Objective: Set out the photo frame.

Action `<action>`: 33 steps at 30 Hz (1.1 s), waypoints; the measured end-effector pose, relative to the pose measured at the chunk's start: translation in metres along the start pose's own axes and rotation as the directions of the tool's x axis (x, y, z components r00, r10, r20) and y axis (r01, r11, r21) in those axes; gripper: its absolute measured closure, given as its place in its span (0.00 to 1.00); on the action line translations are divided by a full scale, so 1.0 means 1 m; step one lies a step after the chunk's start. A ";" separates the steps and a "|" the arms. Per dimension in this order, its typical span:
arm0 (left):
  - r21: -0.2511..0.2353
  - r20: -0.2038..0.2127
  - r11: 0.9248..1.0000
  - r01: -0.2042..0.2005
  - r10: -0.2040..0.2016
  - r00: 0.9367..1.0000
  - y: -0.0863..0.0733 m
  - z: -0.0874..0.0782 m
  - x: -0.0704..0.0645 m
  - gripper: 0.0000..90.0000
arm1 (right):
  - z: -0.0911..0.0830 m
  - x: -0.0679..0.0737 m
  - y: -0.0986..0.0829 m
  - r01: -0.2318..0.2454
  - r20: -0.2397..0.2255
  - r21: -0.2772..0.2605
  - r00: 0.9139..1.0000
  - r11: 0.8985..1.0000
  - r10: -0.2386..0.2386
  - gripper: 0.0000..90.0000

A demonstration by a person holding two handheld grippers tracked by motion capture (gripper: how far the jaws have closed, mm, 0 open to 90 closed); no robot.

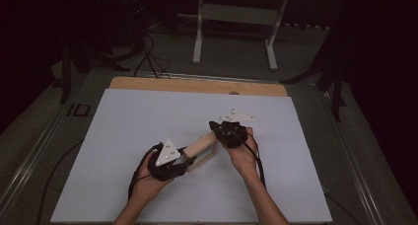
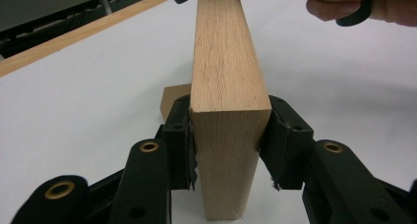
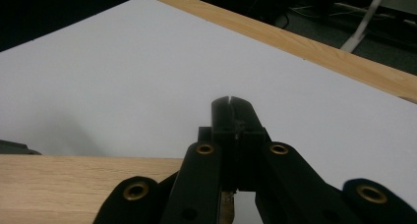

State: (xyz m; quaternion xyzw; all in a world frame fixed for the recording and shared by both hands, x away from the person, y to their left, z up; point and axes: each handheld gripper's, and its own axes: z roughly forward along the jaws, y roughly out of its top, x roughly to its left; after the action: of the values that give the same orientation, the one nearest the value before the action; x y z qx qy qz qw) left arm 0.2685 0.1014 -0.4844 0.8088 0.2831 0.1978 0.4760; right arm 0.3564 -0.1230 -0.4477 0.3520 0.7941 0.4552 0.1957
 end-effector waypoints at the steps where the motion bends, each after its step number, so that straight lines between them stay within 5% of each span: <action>1: -0.002 -0.001 1.000 0.002 -0.002 1.000 0.000 0.000 0.001 0.66 | -0.001 0.001 0.000 0.001 0.006 0.006 1.000 1.000 -0.001 1.00; 12: 0.007 -0.031 1.000 0.005 -0.004 1.000 -0.001 -0.002 0.004 0.64 | -0.006 0.003 -0.002 -0.009 0.021 0.019 1.000 1.000 0.009 1.00; 26: 0.025 -0.118 0.999 0.044 -0.041 0.992 0.000 0.001 0.010 0.64 | -0.019 0.002 -0.010 -0.019 0.019 0.009 1.000 1.000 0.019 1.00; 33: 0.039 -0.136 0.999 0.030 -0.025 0.990 0.000 0.005 0.010 0.62 | -0.024 0.003 -0.012 -0.023 0.014 0.010 1.000 1.000 0.023 1.00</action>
State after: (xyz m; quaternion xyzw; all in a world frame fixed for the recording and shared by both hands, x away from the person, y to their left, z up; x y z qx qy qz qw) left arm 0.2789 0.1042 -0.4861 0.7991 0.3299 0.2398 0.4416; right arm 0.3348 -0.1388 -0.4461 0.3652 0.7910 0.4510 0.1940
